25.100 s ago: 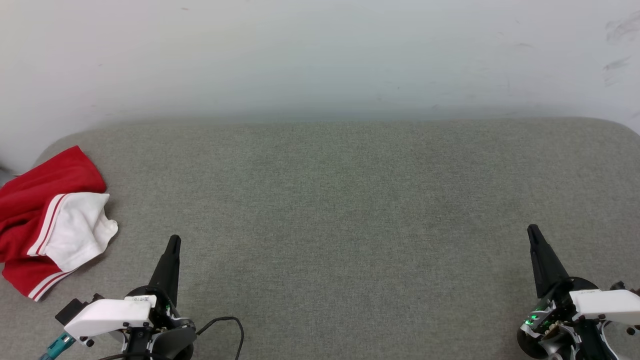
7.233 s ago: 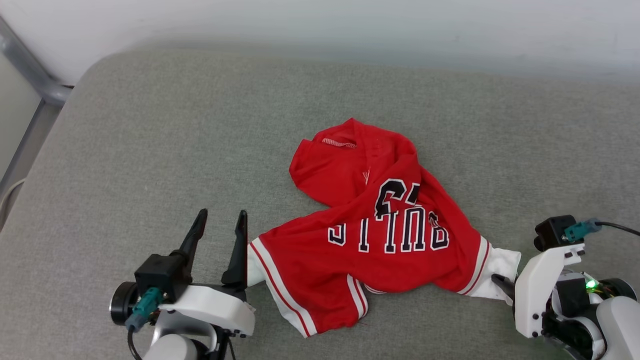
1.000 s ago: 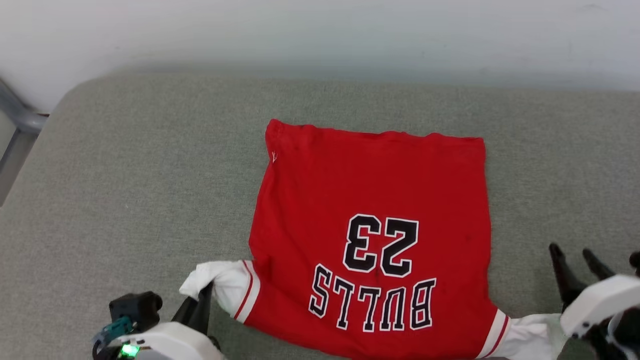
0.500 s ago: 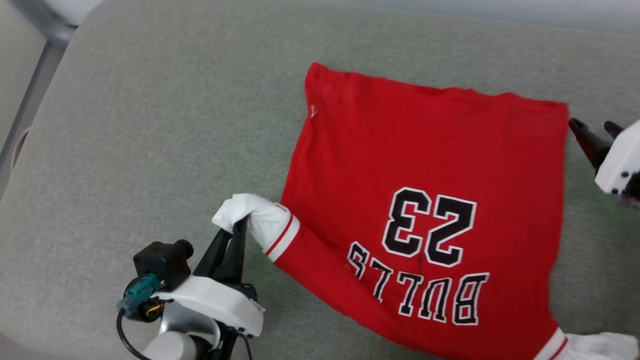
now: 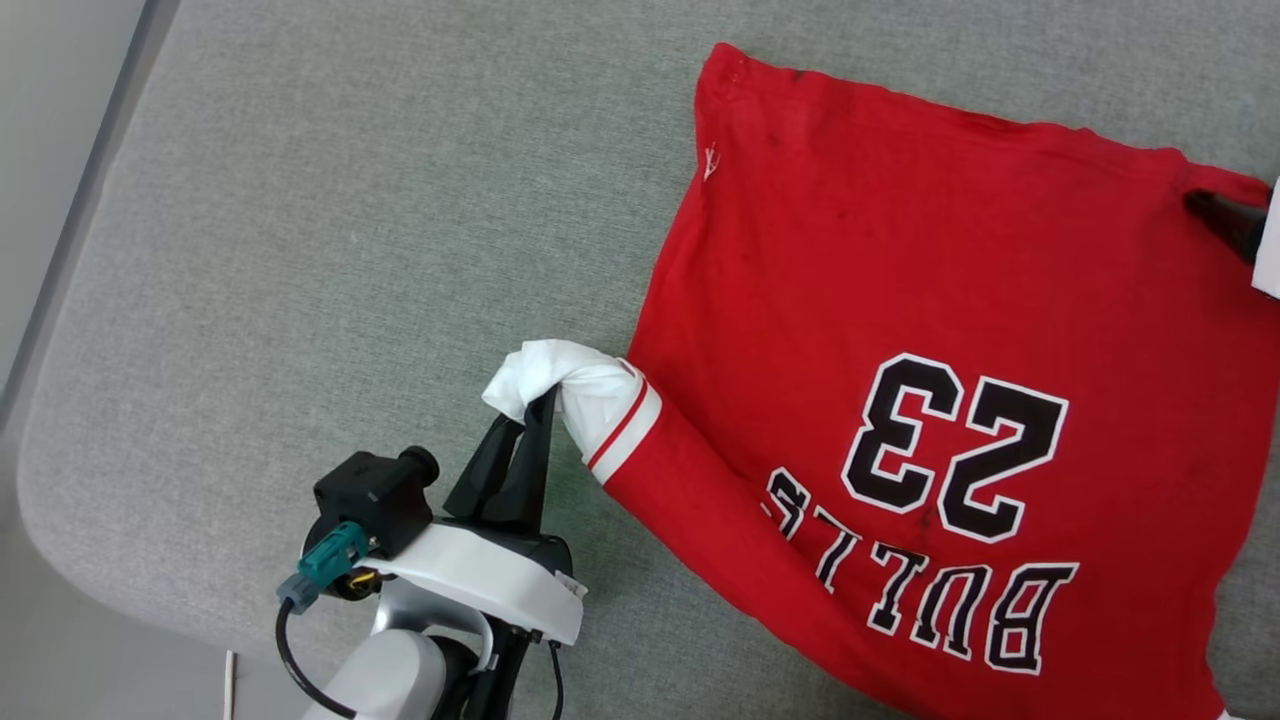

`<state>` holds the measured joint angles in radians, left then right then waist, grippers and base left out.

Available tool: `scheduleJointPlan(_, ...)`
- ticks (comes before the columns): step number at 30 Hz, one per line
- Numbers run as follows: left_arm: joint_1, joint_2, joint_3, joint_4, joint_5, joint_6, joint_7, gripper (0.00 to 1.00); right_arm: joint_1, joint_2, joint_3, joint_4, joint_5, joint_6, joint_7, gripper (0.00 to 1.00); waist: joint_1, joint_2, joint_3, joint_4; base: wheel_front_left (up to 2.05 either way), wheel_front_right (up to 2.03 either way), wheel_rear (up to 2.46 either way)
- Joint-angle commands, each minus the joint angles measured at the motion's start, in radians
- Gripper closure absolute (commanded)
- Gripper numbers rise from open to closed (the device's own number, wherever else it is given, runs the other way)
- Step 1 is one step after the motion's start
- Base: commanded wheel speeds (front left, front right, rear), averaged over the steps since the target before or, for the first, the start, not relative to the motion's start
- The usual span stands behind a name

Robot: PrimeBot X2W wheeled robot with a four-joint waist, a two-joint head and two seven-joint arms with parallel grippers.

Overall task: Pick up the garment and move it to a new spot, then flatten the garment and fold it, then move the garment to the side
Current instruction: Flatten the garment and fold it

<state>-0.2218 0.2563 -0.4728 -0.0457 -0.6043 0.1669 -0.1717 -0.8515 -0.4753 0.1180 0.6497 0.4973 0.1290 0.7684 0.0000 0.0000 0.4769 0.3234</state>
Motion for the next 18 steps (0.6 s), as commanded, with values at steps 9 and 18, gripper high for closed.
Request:
scheduleJointPlan(9,0.001,-0.005,-0.001,0.033,-0.013,-0.004,-0.013,1.00,0.087,0.007,0.062,0.073,0.061,0.003,0.070,1.00,0.0000,0.0000,-0.036,0.004,0.00,0.00,0.00)
scheduleJointPlan(18,0.067,0.042,0.040,0.080,-0.046,0.023,0.012,1.00,0.106,-0.048,0.012,0.034,0.057,0.001,-0.020,1.00,0.0000,0.0000,-0.159,-0.074,0.00,0.00,0.00)
